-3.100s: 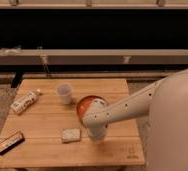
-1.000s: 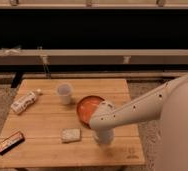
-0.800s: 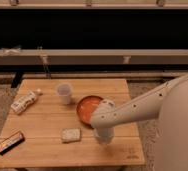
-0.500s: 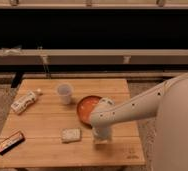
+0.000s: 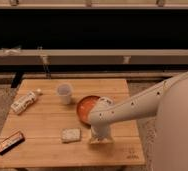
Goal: Drag the pepper across the table
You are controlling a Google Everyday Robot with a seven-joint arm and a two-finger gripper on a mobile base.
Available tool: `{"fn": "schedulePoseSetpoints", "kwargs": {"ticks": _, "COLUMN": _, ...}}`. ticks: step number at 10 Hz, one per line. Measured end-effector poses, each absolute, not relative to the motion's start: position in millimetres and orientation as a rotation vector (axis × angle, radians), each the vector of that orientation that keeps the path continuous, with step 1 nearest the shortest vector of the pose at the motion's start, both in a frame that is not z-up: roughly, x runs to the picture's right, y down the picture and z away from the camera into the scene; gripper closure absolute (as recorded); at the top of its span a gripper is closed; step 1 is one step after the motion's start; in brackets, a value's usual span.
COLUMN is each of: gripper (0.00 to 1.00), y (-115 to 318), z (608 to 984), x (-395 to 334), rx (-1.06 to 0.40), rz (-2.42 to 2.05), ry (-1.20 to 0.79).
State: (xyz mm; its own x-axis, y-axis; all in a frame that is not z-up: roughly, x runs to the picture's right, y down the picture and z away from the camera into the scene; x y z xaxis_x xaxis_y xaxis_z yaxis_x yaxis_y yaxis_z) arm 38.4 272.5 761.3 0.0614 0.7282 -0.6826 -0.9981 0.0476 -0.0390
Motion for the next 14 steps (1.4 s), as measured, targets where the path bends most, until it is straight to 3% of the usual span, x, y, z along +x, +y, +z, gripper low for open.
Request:
{"fn": "schedulePoseSetpoints", "kwargs": {"ticks": 5, "gripper": 0.23, "y": 276.1, "z": 772.7, "x": 47.2, "rx": -0.576, "rz": 1.453, "ry": 0.602}}
{"fn": "schedulePoseSetpoints", "kwargs": {"ticks": 11, "gripper": 0.84, "y": 279.2, "z": 769.4, "x": 61.6, "rx": -0.548, "rz": 1.499, "ry": 0.637}}
{"fn": "schedulePoseSetpoints", "kwargs": {"ticks": 13, "gripper": 0.99, "y": 280.2, "z": 768.0, "x": 63.8, "rx": -0.547, "rz": 1.503, "ry": 0.638}}
{"fn": "schedulePoseSetpoints", "kwargs": {"ticks": 14, "gripper": 1.00, "y": 280.5, "z": 767.5, "x": 64.1, "rx": -0.547, "rz": 1.505, "ry": 0.638}}
